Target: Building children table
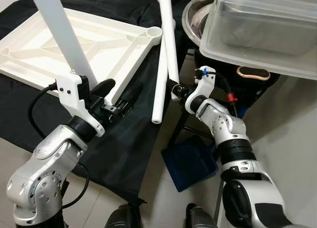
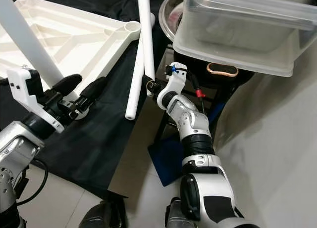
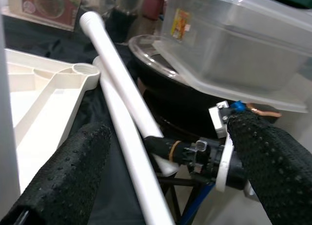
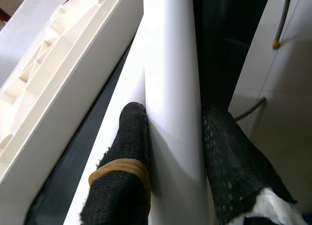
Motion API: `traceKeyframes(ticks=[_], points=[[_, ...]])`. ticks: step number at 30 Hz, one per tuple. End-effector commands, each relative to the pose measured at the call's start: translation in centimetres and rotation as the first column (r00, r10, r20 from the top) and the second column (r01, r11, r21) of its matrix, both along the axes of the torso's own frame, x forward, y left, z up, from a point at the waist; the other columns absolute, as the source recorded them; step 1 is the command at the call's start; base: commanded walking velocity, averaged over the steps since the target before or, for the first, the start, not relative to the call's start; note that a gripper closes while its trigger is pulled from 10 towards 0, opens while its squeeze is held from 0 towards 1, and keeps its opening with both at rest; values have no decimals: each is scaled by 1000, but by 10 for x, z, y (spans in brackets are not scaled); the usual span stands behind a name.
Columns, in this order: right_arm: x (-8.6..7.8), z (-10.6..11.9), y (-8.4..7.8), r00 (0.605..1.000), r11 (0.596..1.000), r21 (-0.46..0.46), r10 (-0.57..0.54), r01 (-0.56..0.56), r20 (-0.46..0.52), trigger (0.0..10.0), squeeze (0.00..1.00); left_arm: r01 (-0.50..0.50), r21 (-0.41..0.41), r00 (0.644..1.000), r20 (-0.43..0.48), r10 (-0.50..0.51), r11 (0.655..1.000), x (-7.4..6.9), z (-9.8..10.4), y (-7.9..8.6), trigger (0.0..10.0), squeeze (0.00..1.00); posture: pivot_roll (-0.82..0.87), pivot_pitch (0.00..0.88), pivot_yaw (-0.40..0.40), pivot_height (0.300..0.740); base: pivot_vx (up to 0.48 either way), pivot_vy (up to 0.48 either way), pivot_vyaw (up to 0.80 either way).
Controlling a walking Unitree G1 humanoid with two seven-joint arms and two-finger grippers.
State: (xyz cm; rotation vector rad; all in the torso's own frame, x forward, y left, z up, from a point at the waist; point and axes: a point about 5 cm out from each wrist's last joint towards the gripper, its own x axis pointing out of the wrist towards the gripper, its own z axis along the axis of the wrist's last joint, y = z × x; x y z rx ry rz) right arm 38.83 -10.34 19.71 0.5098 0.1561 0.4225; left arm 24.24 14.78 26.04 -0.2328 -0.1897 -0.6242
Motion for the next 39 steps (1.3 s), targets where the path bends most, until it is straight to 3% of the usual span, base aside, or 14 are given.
traceKeyframes(ticks=[1, 3, 8, 18, 22, 29, 39], points=[[-1, -1, 7, 999, 999, 44, 12, -11, -36, 0, 0, 35, 6, 999, 30, -35, 999, -7, 3, 0, 10000, 0, 27, 237, -20, 740, 0, 0, 0], [-3, 2, 17, 997, 995, 89, 46, -40, -68, 0, 0, 47, 7, 998, 48, -47, 999, -9, 6, 2, 10000, 0, 28, 234, -24, 740, 0, 0, 0], [-4, 12, 28, 989, 994, 93, 69, -57, -129, 0, 0, 72, 17, 996, 60, -73, 997, -14, 6, 2, 10000, 0, 21, 234, -32, 740, 0, 0, 0], [-4, 23, 38, 985, 992, 120, 47, -27, -165, 0, 0, 111, 8, 991, 72, -111, 994, -17, 5, -4, 10000, 0, 18, 231, -41, 740, 0, 0, 0], [-3, 29, 37, 991, 989, 147, 31, -11, -132, 0, 0, 121, -3, 990, 70, -120, 993, -17, 5, -7, 10000, 0, 17, 232, -41, 740, 0, 0, 0], [-10, 67, 30, 990, 954, 282, 66, -98, 122, 0, 0, 137, -29, 989, 66, -135, 990, -15, 1, -15, 10000, 0, 8, 228, -41, 740, 0, 0, 0], [-17, 69, 21, 979, 962, 241, 87, -131, 185, 0, 0, 110, -48, 993, 59, -107, 993, -11, -3, -18, 10000, 0, 2, 220, -33, 740, 0, 0, 0]])
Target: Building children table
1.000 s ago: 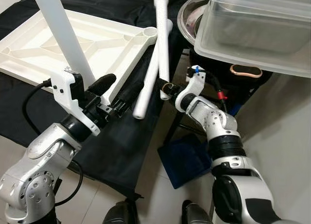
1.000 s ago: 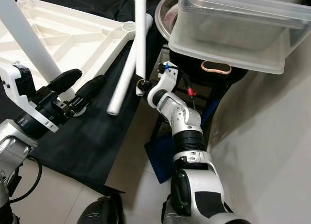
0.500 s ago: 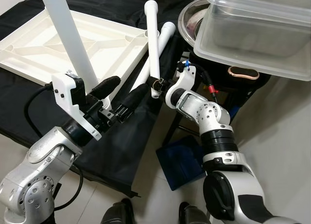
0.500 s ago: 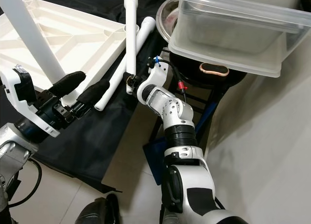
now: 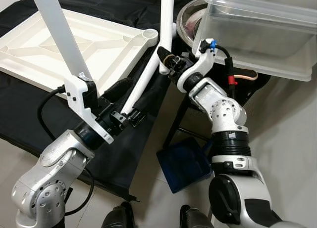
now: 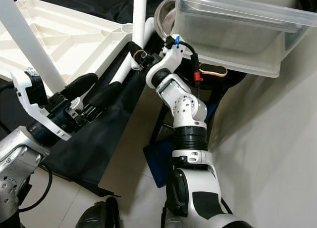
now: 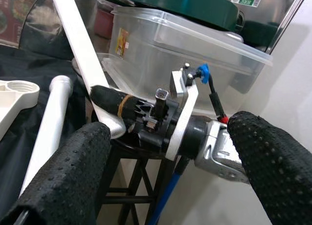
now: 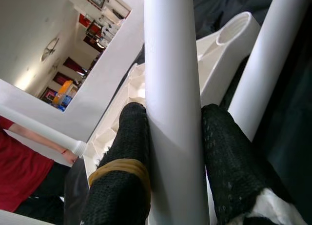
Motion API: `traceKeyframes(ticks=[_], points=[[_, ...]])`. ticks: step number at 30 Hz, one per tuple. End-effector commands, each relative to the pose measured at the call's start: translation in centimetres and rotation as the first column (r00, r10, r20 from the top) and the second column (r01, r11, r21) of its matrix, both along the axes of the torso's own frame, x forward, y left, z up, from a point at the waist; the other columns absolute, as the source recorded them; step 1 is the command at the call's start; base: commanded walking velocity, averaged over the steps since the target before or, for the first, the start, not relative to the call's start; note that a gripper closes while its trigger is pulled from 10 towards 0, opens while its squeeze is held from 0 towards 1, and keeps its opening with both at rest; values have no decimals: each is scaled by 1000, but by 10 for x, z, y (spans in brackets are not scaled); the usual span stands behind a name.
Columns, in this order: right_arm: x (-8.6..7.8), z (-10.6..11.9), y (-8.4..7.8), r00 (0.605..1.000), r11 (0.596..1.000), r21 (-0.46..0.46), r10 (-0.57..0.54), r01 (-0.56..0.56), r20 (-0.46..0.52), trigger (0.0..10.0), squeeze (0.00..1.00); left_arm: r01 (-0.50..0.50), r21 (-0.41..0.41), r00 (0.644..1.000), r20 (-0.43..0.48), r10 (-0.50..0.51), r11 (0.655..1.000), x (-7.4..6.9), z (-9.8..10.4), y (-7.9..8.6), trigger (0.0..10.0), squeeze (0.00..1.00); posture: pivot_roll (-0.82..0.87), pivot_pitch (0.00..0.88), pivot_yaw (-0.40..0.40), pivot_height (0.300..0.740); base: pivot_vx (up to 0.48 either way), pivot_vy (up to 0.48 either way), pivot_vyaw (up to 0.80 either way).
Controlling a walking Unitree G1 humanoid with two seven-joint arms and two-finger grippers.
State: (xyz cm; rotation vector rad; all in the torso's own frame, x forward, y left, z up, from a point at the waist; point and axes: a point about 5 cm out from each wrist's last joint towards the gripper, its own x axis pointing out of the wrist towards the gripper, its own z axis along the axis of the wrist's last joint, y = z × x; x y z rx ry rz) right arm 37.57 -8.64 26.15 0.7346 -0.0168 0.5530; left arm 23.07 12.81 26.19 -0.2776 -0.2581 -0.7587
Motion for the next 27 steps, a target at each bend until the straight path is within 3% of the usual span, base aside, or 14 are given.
traceKeyframes(ticks=[1, 5, 8, 10, 12, 21, 27], points=[[-4, 4, 4, 999, 999, -12, 31, -31, 39, 0, 0, -23, 3, 1000, -12, 23, 1000, 0, -4, 1, 10000, 0, 2, 220, -33, 740, 0, 0, 0], [-10, -14, -13, 1000, 989, -146, -21, 23, 19, 0, 0, -64, 18, 998, -26, 65, 998, 7, -11, -1, 10000, 0, -7, 217, -28, 740, 0, 0, 0], [-11, -16, -15, 999, 986, -161, -34, 36, 14, 0, 0, -67, 19, 997, -26, 68, 998, 7, -11, -1, 10000, 0, -7, 217, -28, 740, 0, 0, 0], [-14, -38, -18, 995, 942, -330, -87, 68, -41, 0, 0, -67, 16, 997, -23, 67, 998, 7, -10, -3, 10000, 0, -7, 214, -27, 740, 0, 0, 0], [-20, -53, -15, 994, 918, -392, -89, 55, -69, 0, 0, -69, 14, 997, -21, 69, 998, 6, -10, -4, 10000, 0, -6, 212, -27, 740, 0, 0, 0], [-32, -59, -4, 996, 933, -358, -59, 29, -73, 0, 0, -78, 15, 997, -12, 78, 997, 4, -9, -5, 10000, 0, -1, 212, -26, 740, 0, 0, 0], [-31, -55, -3, 996, 938, -345, -68, 45, -54, 0, 0, -80, 13, 997, -7, 80, 997, 5, -8, -6, 10000, 0, -4, 215, -27, 740, 0, 0, 0]])
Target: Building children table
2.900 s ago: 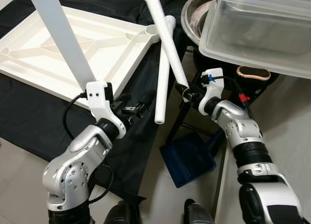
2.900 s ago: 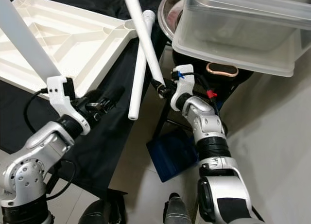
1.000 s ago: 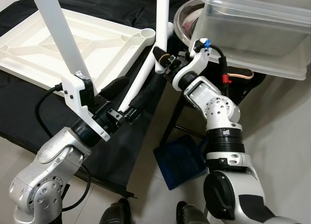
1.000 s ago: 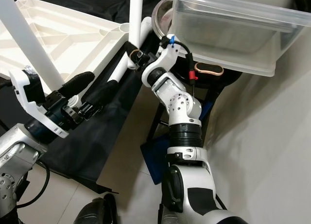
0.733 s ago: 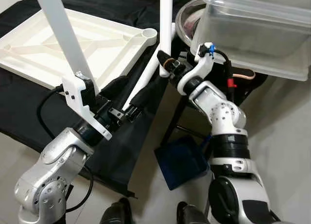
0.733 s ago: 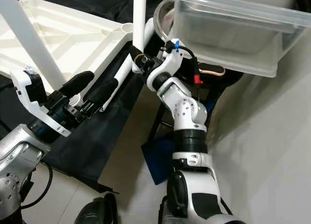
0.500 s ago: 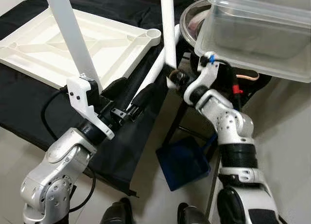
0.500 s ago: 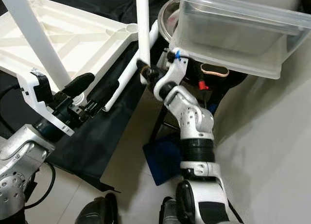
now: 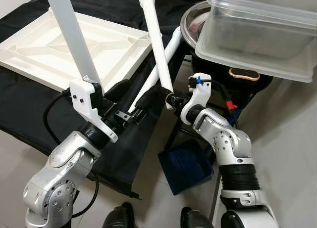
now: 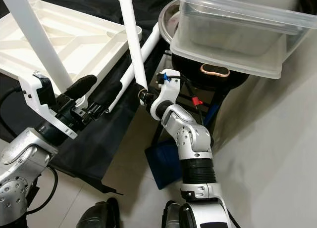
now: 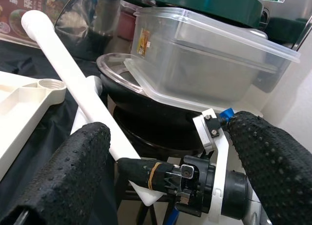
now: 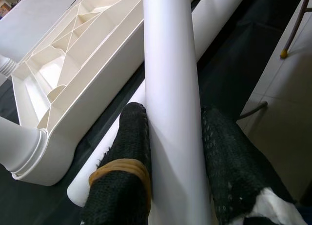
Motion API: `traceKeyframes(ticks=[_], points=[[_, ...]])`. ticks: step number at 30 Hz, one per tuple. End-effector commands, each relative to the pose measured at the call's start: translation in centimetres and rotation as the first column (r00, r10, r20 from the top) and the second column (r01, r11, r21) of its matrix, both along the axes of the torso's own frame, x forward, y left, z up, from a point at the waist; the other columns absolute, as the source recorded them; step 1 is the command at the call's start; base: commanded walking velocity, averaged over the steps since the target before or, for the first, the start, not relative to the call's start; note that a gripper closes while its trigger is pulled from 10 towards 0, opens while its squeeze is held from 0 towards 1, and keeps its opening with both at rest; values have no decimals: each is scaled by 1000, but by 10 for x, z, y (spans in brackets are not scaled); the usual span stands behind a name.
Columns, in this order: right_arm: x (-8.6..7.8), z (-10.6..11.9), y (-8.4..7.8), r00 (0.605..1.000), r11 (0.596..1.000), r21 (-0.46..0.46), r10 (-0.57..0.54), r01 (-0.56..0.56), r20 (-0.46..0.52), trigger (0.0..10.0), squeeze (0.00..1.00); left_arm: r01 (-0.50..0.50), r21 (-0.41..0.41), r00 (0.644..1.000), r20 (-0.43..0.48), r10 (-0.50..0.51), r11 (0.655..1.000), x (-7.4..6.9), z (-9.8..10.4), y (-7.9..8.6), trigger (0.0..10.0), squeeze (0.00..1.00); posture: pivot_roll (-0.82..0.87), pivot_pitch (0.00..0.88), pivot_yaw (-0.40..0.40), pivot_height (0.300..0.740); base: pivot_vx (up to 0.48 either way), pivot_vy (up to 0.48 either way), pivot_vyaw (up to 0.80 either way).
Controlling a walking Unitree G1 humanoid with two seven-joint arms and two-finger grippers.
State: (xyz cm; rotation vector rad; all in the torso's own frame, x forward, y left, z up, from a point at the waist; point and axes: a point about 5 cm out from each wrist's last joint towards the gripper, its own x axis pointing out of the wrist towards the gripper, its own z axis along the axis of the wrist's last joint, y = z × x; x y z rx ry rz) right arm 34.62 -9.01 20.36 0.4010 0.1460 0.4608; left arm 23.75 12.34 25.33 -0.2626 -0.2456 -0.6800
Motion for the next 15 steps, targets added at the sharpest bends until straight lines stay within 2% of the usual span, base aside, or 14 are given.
traceKeyframes(ticks=[1, 5, 7, 8, 15], points=[[-1, 4, 1, 1000, 1000, 13, -9, 9, 28, 0, 0, -7, 2, 1000, 8, 7, 1000, -1, 0, -1, 10000, 0, -4, 214, -27, 740, 0, 0, 0], [-1, 5, 2, 999, 1000, 12, -10, 9, 34, 0, 0, -24, 5, 1000, 3, 24, 1000, 1, -1, 0, 10000, 0, -2, 215, -28, 740, 0, 0, 0], [-2, 12, 3, 997, 1000, 23, 6, -8, 78, 0, 0, -52, 8, 999, -6, 52, 999, 3, -3, 1, 10000, 0, -1, 214, -28, 740, 0, 0, 0], [-3, 15, 2, 995, 999, 35, 3, -7, 102, 10000, 0, -73, 17, 997, -14, 73, 997, 5, -5, 3, 10000, 0, 0, 211, -27, 740, 0, 0, 0], [-6, 23, -6, 985, 999, 51, -9, 0, 170, 10000, 0, -91, 31, 995, -29, 92, 995, 7, -10, 3, 10000, 0, -6, 207, -23, 740, 0, 0, 0]])
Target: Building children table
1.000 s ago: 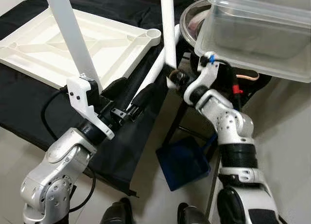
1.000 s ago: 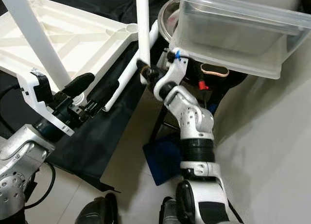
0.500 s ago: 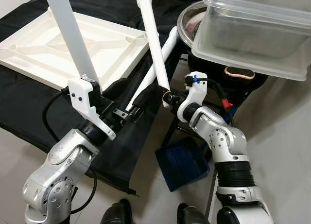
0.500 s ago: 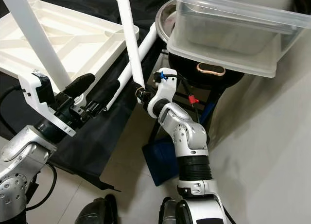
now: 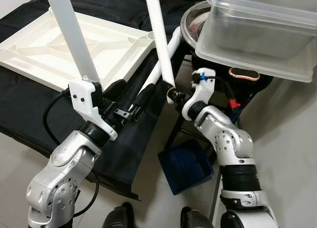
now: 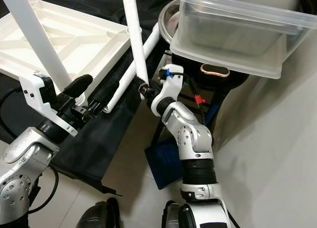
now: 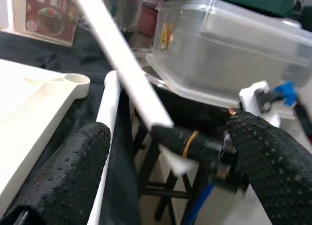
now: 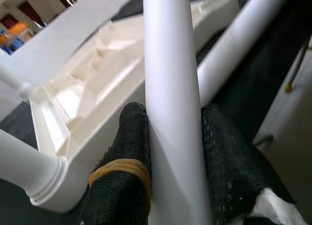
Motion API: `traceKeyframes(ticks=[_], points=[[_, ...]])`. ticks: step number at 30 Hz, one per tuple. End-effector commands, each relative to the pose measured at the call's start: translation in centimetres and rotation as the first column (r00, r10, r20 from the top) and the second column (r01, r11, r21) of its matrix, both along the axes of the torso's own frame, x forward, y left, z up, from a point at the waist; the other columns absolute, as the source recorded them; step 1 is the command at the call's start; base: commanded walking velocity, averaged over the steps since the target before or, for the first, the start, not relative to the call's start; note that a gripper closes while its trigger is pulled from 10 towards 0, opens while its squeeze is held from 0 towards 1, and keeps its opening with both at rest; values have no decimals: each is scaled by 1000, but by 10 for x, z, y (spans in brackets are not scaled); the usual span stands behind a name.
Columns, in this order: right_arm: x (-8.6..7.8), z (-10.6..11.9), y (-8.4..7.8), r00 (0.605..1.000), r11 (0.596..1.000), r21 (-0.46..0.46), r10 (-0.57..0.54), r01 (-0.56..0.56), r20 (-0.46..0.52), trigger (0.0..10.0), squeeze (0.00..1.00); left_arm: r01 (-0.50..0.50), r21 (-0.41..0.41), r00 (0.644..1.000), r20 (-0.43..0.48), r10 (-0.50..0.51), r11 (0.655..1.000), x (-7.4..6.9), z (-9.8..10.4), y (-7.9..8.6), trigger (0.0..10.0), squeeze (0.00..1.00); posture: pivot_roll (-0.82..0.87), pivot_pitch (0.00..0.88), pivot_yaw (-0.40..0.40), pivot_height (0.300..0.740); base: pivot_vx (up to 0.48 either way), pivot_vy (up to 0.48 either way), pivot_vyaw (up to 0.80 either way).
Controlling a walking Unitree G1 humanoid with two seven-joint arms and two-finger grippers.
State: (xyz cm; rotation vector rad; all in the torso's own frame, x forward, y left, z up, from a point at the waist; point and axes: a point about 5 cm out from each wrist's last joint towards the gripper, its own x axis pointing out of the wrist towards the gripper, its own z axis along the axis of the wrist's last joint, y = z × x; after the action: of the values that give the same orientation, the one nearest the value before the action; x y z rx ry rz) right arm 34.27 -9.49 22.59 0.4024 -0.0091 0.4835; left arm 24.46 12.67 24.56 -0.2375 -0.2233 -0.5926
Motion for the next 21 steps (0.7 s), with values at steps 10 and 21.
traceKeyframes(ticks=[10, 21], points=[[-11, -1, -18, 997, 999, 11, -37, 36, 70, 10000, 0, 27, 46, 999, -38, -26, 999, 1, -15, -14, 10000, 0, -13, 184, -10, 740, 0, 0, 0], [-30, 13, -38, 979, 993, 100, -76, 58, 188, 10000, 0, 65, 78, 998, -24, -63, 995, 4, -18, -24, 10000, 0, -34, 146, 10, 740, 0, 411, 0]])
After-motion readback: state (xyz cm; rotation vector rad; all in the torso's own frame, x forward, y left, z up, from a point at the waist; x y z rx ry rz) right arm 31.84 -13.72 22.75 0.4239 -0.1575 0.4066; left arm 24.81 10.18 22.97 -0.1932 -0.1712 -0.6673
